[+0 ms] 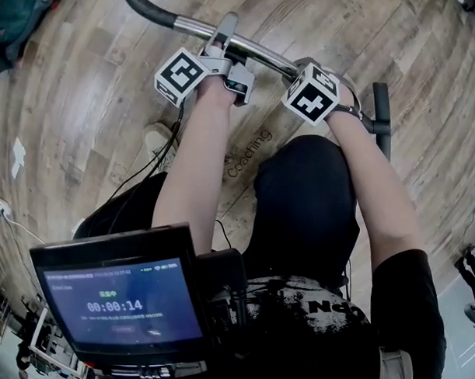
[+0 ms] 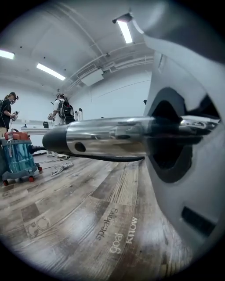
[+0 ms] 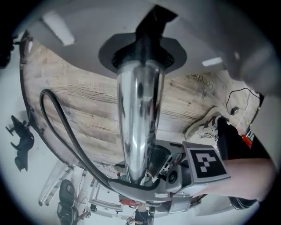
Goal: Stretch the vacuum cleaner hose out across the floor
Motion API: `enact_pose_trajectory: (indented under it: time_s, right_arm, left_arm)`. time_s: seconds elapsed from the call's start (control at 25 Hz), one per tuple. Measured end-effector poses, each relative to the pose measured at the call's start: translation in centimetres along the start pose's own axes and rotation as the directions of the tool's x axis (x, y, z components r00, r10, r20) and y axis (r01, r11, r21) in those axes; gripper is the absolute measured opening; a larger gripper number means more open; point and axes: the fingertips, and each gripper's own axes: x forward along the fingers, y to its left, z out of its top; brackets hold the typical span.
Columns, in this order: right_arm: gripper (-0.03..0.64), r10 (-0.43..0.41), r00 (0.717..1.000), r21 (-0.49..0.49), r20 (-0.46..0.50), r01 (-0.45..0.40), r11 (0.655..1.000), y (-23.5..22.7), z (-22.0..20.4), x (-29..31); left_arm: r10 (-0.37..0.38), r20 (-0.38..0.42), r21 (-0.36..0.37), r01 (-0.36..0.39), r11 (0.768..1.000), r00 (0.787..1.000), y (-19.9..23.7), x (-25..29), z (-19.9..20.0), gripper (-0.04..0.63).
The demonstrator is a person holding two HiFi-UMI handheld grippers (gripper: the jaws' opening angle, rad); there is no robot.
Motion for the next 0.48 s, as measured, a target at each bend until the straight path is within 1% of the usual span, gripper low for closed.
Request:
enact_pose_trajectory:
  time_s: [0.08,0.16,0.24,0.36,0.48]
  right_arm:
    - [0.072,0.022,1.0,0.005,0.015,-0.022,1.0,0.0,1.1,-0.1]
    - [0.076,0.052,0.998,-0.002,0.022,-0.052,0.999,0.4,2.4,0.3]
    - [0.083,0.07,0.997,-0.017,0.021,-0.07,0.997,1.0,3.1,0.6]
    - [0.083,0.067,0.997,-0.013,0.029,-0.067,0.998,1.4,3.2,0.5]
    - [0.083,0.068,0.997,0.0,0.03,-0.068,0.998,1.3,3.6,0.3]
  left_arm:
    - [-0.018,0.027,0.018,0.018,1.0,0.999,-0.3,0.3,1.3,0.117]
    - [-0.016,0.062,0.011,0.016,1.0,0.998,-0.1,0.7,3.1,0.101]
    - [-0.007,0.074,-0.004,0.007,1.0,0.997,0.3,1.0,4.2,0.07]
    - [-0.022,0.043,-0.005,0.022,1.0,0.999,0.2,1.1,4.3,0.064]
    - [-0.021,0.011,0.029,0.021,0.999,1.0,-0.8,1.4,4.4,0.064]
